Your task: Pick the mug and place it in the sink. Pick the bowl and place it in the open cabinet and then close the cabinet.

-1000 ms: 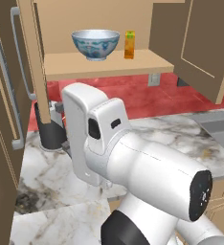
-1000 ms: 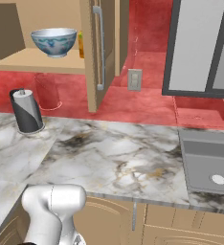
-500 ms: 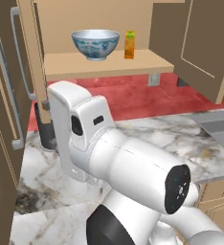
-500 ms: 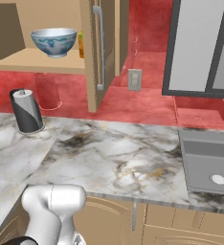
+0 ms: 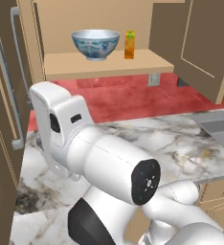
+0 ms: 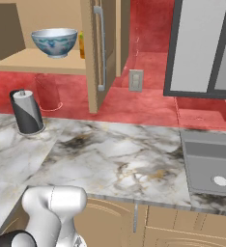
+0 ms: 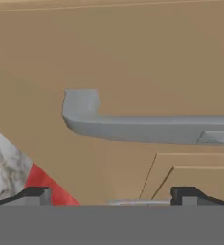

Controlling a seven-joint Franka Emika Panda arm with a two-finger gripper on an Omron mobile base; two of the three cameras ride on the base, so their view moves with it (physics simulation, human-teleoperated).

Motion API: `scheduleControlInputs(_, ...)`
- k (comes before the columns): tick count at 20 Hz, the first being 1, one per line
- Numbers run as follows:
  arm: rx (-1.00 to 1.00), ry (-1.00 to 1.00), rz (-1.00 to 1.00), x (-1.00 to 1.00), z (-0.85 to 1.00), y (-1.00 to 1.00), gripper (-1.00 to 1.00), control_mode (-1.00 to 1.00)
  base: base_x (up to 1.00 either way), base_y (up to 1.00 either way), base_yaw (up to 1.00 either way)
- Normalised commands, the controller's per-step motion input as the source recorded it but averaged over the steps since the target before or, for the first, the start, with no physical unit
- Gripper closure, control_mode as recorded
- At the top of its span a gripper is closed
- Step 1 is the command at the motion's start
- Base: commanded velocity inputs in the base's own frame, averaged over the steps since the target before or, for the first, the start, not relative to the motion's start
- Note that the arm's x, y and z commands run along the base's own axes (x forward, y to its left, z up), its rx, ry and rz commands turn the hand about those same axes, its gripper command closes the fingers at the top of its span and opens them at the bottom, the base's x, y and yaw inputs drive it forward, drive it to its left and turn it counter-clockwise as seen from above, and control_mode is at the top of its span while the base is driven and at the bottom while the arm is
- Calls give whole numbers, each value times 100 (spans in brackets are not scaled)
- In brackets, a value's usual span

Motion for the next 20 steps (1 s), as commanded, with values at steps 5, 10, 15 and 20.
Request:
scheduleControlInputs(5, 10, 1, 0, 40, -20, 0, -100, -100, 0, 0, 0)
scheduleControlInputs(10, 11, 0, 1, 34, -16, 0, -100, -100, 0, 0, 0)
scheduleControlInputs(15, 6, 0, 0, 12, -7, 8, -100, -100, 0, 0, 0)
scheduleControlInputs(20, 2, 0, 0, 0, 0, 13, -100, -100, 0, 0, 0)
